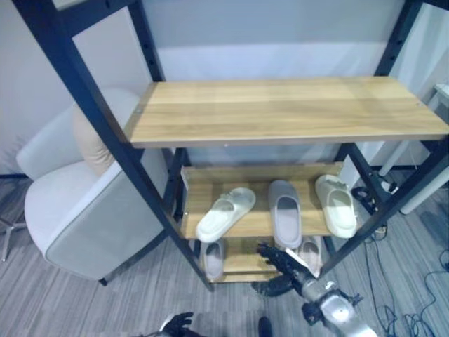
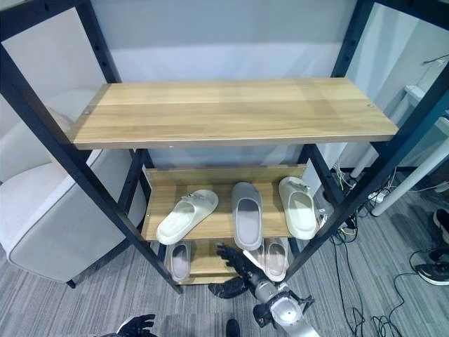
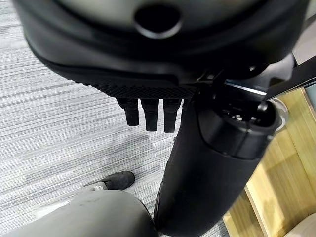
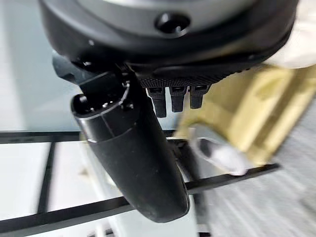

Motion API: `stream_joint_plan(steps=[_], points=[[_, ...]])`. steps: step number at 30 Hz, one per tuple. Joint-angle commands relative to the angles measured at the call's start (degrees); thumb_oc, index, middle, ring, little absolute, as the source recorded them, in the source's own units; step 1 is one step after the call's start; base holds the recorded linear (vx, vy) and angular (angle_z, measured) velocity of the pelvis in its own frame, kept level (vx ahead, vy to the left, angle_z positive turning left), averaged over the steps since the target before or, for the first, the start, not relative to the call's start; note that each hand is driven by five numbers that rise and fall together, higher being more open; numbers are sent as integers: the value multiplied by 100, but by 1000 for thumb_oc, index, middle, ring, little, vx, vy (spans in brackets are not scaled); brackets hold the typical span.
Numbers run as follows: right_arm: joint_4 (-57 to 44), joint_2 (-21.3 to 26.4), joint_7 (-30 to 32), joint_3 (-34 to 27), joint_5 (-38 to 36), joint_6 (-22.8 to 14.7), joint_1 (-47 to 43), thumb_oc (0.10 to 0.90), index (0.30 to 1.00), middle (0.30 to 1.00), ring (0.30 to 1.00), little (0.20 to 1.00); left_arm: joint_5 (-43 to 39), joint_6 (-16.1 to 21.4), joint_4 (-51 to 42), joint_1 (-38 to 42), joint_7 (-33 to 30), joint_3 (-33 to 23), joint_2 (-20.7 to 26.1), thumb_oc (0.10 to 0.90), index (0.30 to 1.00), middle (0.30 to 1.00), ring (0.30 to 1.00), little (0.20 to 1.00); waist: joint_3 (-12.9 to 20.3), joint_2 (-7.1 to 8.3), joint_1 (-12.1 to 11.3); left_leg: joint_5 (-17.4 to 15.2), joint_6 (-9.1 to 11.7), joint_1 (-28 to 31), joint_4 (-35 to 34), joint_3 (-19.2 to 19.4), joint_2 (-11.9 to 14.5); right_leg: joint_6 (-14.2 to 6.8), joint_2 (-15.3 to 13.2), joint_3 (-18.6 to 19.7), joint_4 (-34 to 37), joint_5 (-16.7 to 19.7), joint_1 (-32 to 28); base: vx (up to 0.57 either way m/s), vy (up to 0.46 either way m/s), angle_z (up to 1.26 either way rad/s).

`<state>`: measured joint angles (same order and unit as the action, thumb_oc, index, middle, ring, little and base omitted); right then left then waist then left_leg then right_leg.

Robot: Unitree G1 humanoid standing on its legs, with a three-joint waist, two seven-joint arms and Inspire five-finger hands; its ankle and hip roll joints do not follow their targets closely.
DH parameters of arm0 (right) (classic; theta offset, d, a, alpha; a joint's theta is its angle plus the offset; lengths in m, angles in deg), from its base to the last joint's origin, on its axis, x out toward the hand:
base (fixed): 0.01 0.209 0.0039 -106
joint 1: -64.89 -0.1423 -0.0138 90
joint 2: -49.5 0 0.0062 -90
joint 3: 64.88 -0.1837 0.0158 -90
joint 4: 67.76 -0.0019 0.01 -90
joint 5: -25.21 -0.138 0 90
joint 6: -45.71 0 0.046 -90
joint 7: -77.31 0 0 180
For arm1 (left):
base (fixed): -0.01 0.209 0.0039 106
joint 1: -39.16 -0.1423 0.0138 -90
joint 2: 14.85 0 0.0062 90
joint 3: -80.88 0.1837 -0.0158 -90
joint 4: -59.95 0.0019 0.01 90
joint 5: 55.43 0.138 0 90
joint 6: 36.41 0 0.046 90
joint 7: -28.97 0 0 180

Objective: Arrange the slippers neatly on the shoe rack.

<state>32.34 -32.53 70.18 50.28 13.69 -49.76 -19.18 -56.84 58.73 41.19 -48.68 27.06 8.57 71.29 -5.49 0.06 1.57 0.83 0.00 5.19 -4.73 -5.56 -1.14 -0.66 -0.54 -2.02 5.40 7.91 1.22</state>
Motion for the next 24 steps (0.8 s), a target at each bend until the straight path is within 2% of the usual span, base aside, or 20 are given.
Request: stream_joint_plan(steps=[1,2,6,9,14,15,16,24], points=[[-782,106,-43,-86,-445,-537,-381,800,900,900,900,900,223,125,239,236,-30,137,-422,800,900,900,900,900,31,45,33,-41,223,-163,-27,275,84,-481,-113,43,-40,-817,-466,0,0,0],[-1000,106,-75,-76,-699,-558,-408,800,900,900,900,900,226,118,234,222,-26,168,-441,800,900,900,900,900,60,44,32,-52,222,-137,-27,274,88,-473,-112,44,-40,-815,-485,0,0,0],[-1387,112,-27,-78,-963,-607,-533,800,900,900,900,900,212,106,212,215,-29,200,-480,800,900,900,900,900,107,48,22,-80,214,-86,-27,271,90,-465,-106,34,-40,-820,-531,0,0,0],[-1784,159,99,-158,-887,-707,-627,800,900,900,900,900,189,102,191,199,-40,213,-520,800,900,900,900,900,140,43,25,-96,212,-60,-27,265,98,-462,-107,32,-40,-826,-559,0,0,0],[-2375,375,606,-495,105,-916,-842,800,900,900,900,900,208,105,215,133,-73,164,-581,800,900,900,900,900,176,32,27,-115,198,-39,-27,261,108,-464,-103,36,-40,-840,-581,0,0,0],[-2378,376,608,-495,108,-914,-841,800,900,900,900,900,208,105,215,133,-73,164,-582,800,900,900,900,900,175,31,26,-116,198,-37,-27,262,108,-464,-103,37,-40,-840,-582,0,0,0],[-2501,474,797,-621,542,-944,-924,800,900,900,900,900,226,110,196,91,-72,148,-590,800,900,900,900,900,190,27,19,-127,194,-32,-27,257,108,-464,-108,39,-40,-849,-593,0,0,0],[-2124,728,1542,-1015,1676,-888,-1443,800,900,900,900,900,339,111,136,-18,-64,216,-610,800,900,900,900,900,195,23,-67,-142,177,-30,-27,226,95,-476,-123,-18,-40,-855,-607,0,0,0]])
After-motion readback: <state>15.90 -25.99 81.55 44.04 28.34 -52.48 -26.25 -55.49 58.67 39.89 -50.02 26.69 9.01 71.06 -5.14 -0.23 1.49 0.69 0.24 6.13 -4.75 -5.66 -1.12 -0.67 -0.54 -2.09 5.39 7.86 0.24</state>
